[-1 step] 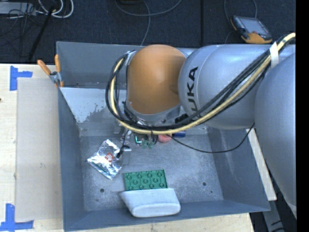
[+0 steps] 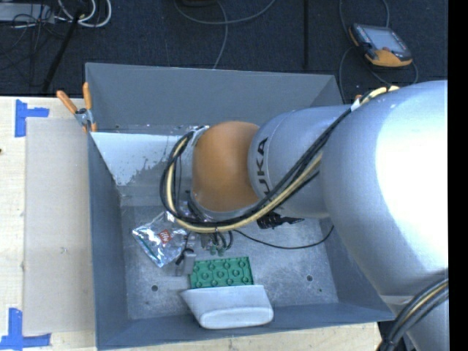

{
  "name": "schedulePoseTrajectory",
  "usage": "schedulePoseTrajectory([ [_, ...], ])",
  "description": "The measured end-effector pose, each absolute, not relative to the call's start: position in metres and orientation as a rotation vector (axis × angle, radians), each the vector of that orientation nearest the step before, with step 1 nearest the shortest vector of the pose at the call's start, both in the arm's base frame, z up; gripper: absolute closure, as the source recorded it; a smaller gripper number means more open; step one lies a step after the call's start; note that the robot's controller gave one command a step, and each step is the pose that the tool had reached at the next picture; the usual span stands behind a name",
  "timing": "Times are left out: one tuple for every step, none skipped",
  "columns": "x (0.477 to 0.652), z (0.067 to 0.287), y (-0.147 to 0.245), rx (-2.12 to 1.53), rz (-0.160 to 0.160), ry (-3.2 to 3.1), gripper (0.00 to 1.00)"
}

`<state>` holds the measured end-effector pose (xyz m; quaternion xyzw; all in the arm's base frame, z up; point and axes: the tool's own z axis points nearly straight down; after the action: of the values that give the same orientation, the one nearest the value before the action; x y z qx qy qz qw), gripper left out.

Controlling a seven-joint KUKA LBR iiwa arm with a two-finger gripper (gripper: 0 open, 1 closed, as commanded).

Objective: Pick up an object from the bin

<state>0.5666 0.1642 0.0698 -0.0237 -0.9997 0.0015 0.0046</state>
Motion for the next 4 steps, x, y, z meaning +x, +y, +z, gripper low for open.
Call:
schedulePoseTrajectory([
  [0.569, 0.075, 0.165, -0.078, 0.0, -3.139, 1.0],
  [0.57, 0.199, 0.187, -0.035, -0.006, -3.15, 1.0],
  [0.579, 0.179, 0.236, -0.369, -0.002, -3.119, 1.0],
  [0.579, 0.179, 0.234, -0.372, -0.001, -3.12, 0.0],
])
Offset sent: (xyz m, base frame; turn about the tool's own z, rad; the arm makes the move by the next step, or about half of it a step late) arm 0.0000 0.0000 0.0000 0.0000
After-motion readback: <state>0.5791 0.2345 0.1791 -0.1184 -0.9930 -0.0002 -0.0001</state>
